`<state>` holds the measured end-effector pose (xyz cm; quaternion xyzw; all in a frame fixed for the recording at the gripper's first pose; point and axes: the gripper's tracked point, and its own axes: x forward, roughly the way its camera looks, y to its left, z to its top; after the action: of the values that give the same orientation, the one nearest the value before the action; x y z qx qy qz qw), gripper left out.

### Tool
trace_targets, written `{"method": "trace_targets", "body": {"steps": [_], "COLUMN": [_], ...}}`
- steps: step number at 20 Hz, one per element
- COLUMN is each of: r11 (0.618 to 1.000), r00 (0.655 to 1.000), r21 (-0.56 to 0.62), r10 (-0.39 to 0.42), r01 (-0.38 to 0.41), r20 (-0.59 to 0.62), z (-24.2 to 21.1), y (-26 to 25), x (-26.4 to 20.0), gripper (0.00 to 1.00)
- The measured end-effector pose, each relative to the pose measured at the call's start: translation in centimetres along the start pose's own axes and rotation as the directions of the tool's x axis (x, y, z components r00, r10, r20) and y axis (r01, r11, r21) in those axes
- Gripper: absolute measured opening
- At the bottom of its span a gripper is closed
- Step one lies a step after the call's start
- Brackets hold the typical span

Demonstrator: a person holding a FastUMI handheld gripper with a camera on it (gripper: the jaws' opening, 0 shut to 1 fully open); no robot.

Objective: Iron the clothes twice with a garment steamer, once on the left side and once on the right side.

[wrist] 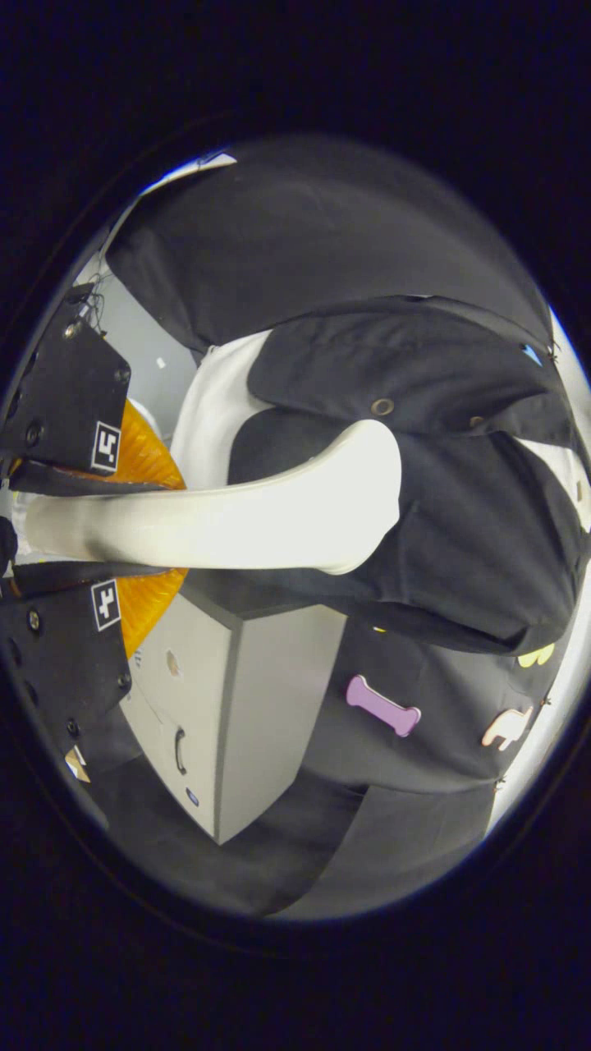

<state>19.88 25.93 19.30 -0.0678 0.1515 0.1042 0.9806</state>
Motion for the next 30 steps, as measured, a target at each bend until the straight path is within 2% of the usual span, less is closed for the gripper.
{"method": "trace_targets", "body": {"steps": [10, 18, 23, 30], "r11": [0.999, 0.995, 0.996, 0.998], "r00": [0.981, 0.96, 0.958, 0.969], "r21": [-0.011, -0.035, -0.045, -0.061], "r10": [0.051, 0.095, 0.092, 0.048], "r01": [-0.05, -0.089, -0.083, -0.034], "r20": [0.189, 0.262, 0.272, 0.244], "z": [15.1, 24.4, 28.6, 29.9], "y": [6.0, 12.9, 16.1, 17.5], "x": [-7.5, -10.1, -9.8, -6.6], "gripper": [0.34, 0.34, 0.34, 0.34]}}
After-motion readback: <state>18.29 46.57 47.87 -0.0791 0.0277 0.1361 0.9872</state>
